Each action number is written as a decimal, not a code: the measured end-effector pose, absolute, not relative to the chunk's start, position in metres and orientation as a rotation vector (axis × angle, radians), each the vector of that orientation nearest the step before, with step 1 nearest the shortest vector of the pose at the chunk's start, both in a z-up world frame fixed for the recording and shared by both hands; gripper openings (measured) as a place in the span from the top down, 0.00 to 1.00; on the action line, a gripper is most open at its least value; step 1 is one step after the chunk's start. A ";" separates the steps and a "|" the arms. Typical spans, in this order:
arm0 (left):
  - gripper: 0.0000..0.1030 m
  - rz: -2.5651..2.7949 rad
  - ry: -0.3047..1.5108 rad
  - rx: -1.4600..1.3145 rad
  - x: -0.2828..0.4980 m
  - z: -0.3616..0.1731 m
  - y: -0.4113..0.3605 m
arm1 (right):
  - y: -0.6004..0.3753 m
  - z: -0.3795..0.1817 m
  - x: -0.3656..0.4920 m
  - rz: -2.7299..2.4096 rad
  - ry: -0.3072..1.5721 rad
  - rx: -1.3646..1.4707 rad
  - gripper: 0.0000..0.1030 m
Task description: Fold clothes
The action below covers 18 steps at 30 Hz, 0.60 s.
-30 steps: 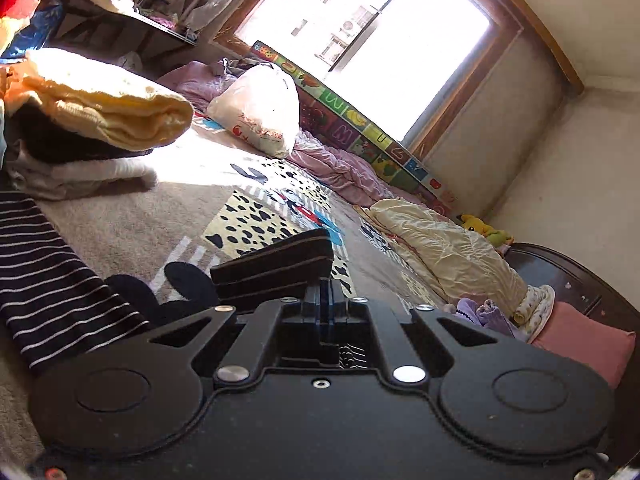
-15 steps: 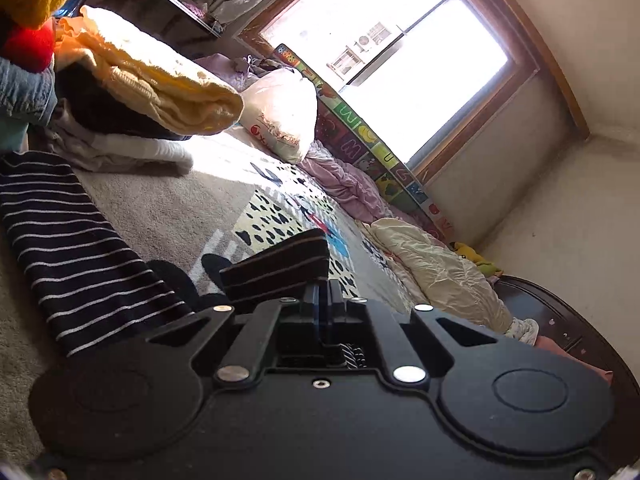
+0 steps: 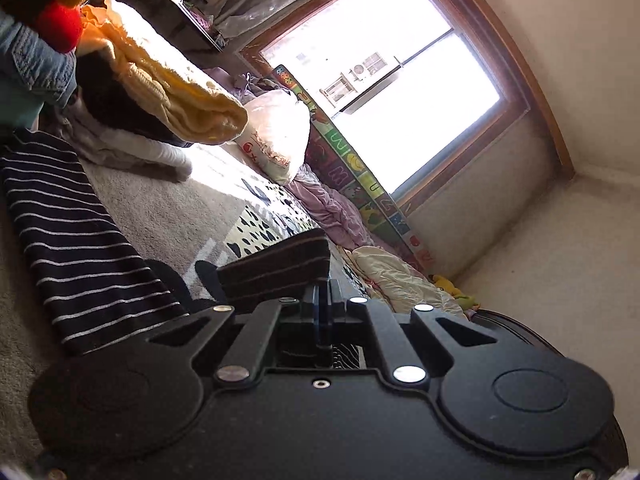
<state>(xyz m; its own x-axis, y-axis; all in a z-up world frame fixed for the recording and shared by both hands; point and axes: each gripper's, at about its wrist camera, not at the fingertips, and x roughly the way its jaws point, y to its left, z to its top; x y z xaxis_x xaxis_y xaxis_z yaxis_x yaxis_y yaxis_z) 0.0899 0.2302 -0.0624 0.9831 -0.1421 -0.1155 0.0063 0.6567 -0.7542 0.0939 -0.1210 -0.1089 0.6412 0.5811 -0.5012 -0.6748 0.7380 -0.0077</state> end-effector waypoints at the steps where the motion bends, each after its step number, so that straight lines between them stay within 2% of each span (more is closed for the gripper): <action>1: 0.98 -0.083 0.171 -0.852 0.091 -0.063 0.230 | -0.121 -0.106 0.090 0.707 0.458 -0.222 0.27; 3: 0.98 -0.076 0.173 -0.860 0.092 -0.065 0.230 | -0.123 -0.103 0.084 0.705 0.414 -0.234 0.25; 6: 0.98 -0.072 0.171 -0.859 0.094 -0.065 0.230 | -0.123 -0.111 0.084 0.748 0.475 -0.244 0.26; 12: 0.98 -0.072 0.146 -0.874 0.091 -0.062 0.233 | -0.123 -0.115 0.081 0.773 0.476 -0.237 0.24; 15: 0.98 -0.067 0.144 -0.875 0.092 -0.062 0.234 | -0.123 -0.116 0.080 0.789 0.473 -0.231 0.17; 18: 0.98 -0.065 0.150 -0.871 0.092 -0.062 0.233 | -0.123 -0.106 0.076 0.790 0.427 -0.204 0.19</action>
<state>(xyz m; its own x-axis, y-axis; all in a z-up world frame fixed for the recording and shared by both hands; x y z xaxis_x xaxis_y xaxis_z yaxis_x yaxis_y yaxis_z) 0.0925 0.2327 -0.0617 0.9875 -0.1182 -0.1041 -0.0039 0.6425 -0.7663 0.0762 -0.1233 -0.1059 0.6246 0.6421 -0.4445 -0.7234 0.6902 -0.0196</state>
